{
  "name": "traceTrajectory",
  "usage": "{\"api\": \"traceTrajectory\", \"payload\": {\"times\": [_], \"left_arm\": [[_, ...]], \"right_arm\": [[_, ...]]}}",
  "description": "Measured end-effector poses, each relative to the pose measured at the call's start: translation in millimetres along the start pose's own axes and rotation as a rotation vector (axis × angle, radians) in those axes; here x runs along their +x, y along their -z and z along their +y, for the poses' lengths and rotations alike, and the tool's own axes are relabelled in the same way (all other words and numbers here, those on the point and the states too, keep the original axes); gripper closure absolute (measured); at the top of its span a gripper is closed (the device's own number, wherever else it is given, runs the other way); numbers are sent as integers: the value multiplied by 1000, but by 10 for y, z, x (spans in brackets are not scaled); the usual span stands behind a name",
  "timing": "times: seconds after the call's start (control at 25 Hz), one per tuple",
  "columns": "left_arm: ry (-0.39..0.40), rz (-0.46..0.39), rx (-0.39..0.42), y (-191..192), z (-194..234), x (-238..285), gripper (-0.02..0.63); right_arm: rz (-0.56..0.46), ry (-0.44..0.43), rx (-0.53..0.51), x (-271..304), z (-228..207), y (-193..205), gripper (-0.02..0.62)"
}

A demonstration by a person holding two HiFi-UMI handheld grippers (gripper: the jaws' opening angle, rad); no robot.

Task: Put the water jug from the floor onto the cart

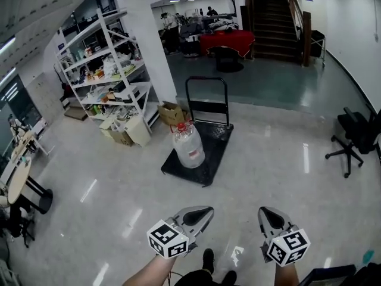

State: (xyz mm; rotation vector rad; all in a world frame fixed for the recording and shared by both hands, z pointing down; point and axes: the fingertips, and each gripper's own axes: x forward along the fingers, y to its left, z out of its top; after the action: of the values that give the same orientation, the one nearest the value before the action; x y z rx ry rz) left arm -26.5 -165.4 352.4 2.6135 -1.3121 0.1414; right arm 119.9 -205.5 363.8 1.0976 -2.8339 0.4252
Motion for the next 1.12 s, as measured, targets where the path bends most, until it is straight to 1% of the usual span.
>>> {"api": "traceTrajectory", "payload": {"times": [0.12, 0.24, 0.4, 0.52, 0.6, 0.72, 0.8, 0.84, 0.92, 1.0, 1.12], "left_arm": [[-8, 17, -9, 90, -216, -181, 604], [4, 31, 1, 165, -414, -400, 604], [25, 8, -5, 309, -558, -783, 604], [47, -14, -18, 424, -663, -1216, 604], [60, -19, -30, 559, -728, -1561, 604], [57, -36, -45, 778, -745, -1990, 604], [44, -67, -64, 840, -739, -2237, 604], [41, -83, -73, 841, -754, -2369, 604], [56, -99, -81, 839, -841, -2607, 604], [77, -93, -84, 870, -977, -2784, 604], [94, -93, -88, 927, -1193, -3028, 604]], "right_arm": [[-6, 2, -2, -234, 144, 89, 592], [-9, 10, 5, -440, 371, 168, 592], [-17, 35, -27, -632, 736, 300, 592], [-10, 68, -44, -786, 1125, 409, 592], [4, 97, -42, -922, 1442, 570, 592], [23, 146, -18, -1077, 1827, 882, 592], [21, 169, 13, -1185, 2051, 1016, 592], [19, 177, 23, -1256, 2177, 1046, 592], [26, 198, 8, -1427, 2406, 1056, 592], [34, 225, -16, -1632, 2576, 1040, 592], [29, 239, -24, -1928, 2825, 1062, 592]]}}
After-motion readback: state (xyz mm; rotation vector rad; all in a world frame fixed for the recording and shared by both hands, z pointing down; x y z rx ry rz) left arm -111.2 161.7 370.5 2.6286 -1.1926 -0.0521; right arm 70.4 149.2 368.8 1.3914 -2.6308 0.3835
